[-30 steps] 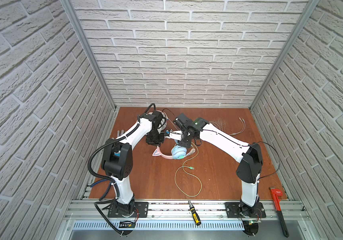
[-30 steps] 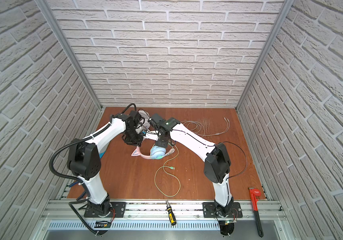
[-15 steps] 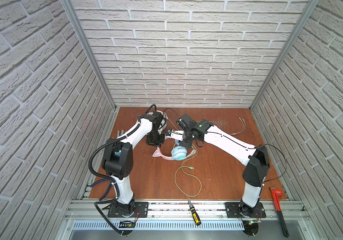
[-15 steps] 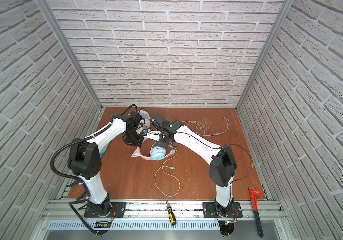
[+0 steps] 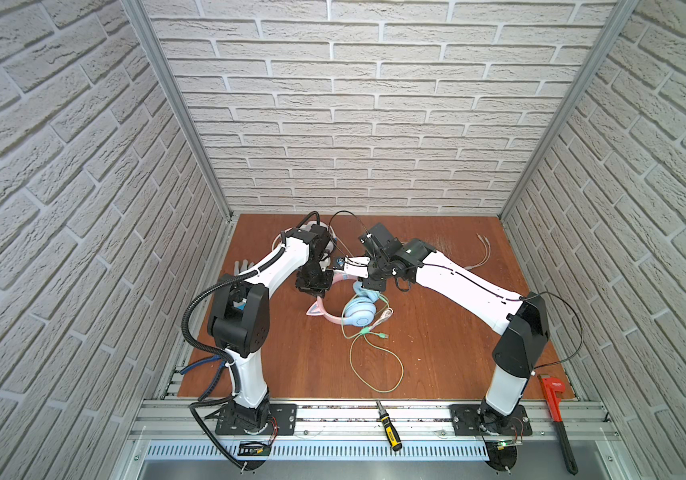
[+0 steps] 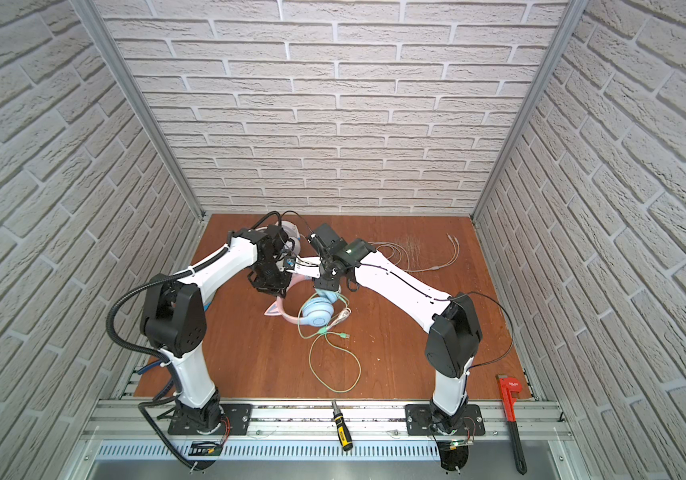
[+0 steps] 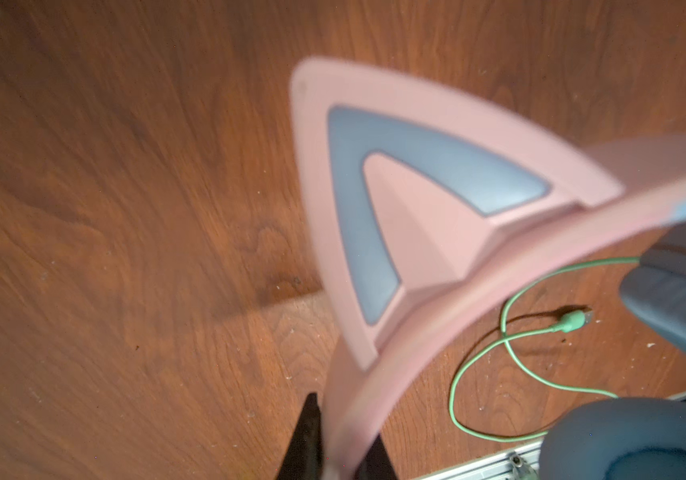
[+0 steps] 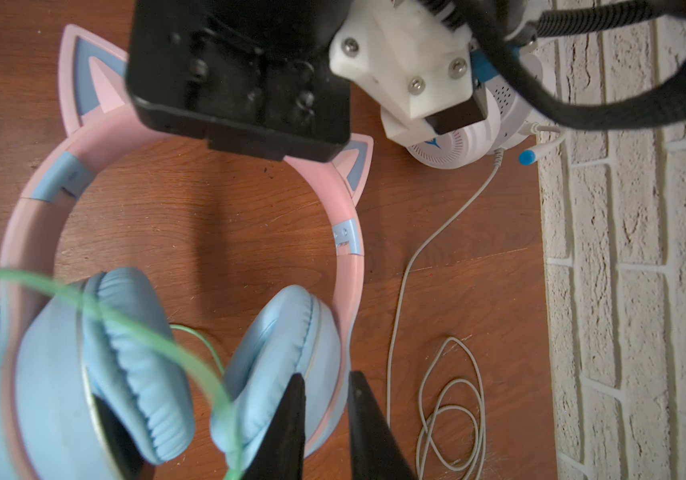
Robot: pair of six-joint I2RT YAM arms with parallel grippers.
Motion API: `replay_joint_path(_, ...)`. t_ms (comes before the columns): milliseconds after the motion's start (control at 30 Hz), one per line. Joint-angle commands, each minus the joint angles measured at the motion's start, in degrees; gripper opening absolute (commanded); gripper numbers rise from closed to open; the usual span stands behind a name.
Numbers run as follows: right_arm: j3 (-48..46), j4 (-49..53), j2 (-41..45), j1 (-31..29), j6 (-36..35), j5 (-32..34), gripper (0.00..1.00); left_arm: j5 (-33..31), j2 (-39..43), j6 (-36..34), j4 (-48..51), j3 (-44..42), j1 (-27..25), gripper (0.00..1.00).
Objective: Wrap the headphones
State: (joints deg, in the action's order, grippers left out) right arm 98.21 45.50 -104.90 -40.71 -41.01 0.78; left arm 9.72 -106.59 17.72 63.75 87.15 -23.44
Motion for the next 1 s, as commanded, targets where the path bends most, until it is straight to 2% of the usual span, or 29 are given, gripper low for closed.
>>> replay_joint_path(0, 1.36, -3.03, -1.07, 1.35, -1.00, -2.57, 0.23, 2.24, 2.18, -1.97, 1.63, 2.07, -0.64, 0.00)
replay_joint_path(167, 3.00, -2.99, -2.78, 2.60, 0.69, -2.28, 0.23, 2.59, 2.63, -2.33, 1.26, 1.24, -0.66, 0.00)
replay_joint_path(333, 2.05, -3.30, 0.61, 6.02, 9.27, -6.72, 0.25, 2.59, 2.78, -2.07, 0.55, -0.25, -0.56, 0.00)
replay_joint_path(433, -1.33, -3.74, 4.48, 9.17, 14.68, -9.73, 0.31, 2.49, 2.28, -1.72, -0.08, -1.08, -0.19, 0.00)
replay_joint_path(567, -8.08, -4.38, 10.36, 14.18, 22.58, -11.87, 0.38, 2.94, 1.73, -1.11, -1.29, -1.97, 0.69, 0.00)
replay_joint_path(700, -18.98, -7.89, 16.65, 18.96, 30.17, -15.68, 0.45, 4.32, 2.01, -0.77, -2.36, -2.38, 1.91, 0.00)
replay_joint_path(967, -36.16, -16.16, 21.72, 20.39, 40.61, -22.19, 0.49, 7.71, 3.24, -1.94, -3.01, -2.58, 5.17, 0.00)
